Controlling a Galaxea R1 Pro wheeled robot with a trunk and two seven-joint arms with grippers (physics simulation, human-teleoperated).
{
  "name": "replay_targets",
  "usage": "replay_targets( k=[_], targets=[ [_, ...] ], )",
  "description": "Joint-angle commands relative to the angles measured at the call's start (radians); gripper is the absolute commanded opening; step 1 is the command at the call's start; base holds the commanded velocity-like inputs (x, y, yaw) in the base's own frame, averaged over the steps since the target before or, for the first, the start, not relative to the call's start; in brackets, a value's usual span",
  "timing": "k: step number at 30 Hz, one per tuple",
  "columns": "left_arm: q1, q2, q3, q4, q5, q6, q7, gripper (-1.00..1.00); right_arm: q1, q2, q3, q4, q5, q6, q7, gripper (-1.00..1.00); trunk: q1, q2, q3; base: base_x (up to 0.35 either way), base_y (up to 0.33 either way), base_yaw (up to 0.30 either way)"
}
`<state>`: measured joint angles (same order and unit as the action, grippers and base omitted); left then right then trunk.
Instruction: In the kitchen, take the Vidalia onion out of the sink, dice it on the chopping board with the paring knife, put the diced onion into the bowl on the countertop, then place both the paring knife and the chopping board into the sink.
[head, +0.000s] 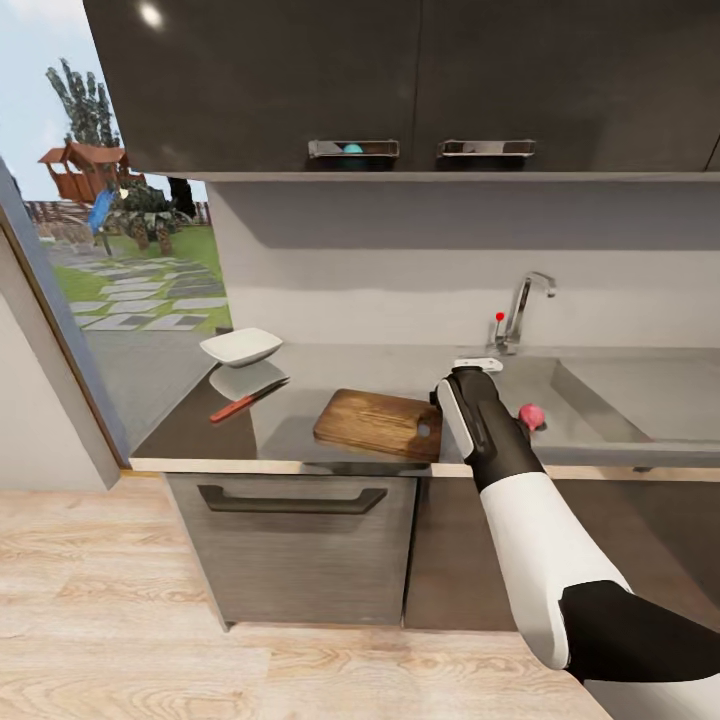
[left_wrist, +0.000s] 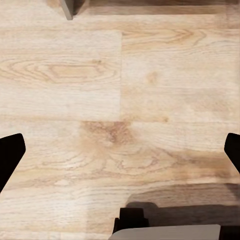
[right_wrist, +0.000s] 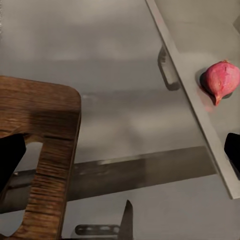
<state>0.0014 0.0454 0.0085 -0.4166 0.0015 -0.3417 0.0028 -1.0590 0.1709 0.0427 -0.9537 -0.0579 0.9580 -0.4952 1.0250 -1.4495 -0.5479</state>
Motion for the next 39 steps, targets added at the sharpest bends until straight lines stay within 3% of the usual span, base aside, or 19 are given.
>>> replay_targets(
  k=[1,8,14,39],
  targets=[
    [0.000,0.000,0.001,-0.001,0.000,-0.002,0.000,1.00,0.000,0.000,0.002,0.000,-0.006,0.004,-0.007,1.00,0.000,0.000,-0.001,0.000,0.000,0.000],
    [0.000,0.000,0.001,-0.001,0.000,-0.002,0.000,1.00,-0.001,0.004,0.008,0.000,-0.006,0.004,-0.006,1.00,0.000,0.000,-0.001,0.000,0.000,0.000],
    [0.000,0.000,0.001,-0.001,0.000,-0.002,0.000,1.00,-0.001,0.004,0.040,0.009,-0.009,0.003,-0.005,1.00,0.000,0.000,-0.001,0.000,0.000,0.000],
    [0.000,-0.001,0.001,0.004,0.000,-0.001,0.000,1.00,0.002,-0.004,0.043,0.065,-0.011,-0.061,-0.003,1.00,0.000,0.000,-0.010,0.000,0.000,0.000]
  ],
)
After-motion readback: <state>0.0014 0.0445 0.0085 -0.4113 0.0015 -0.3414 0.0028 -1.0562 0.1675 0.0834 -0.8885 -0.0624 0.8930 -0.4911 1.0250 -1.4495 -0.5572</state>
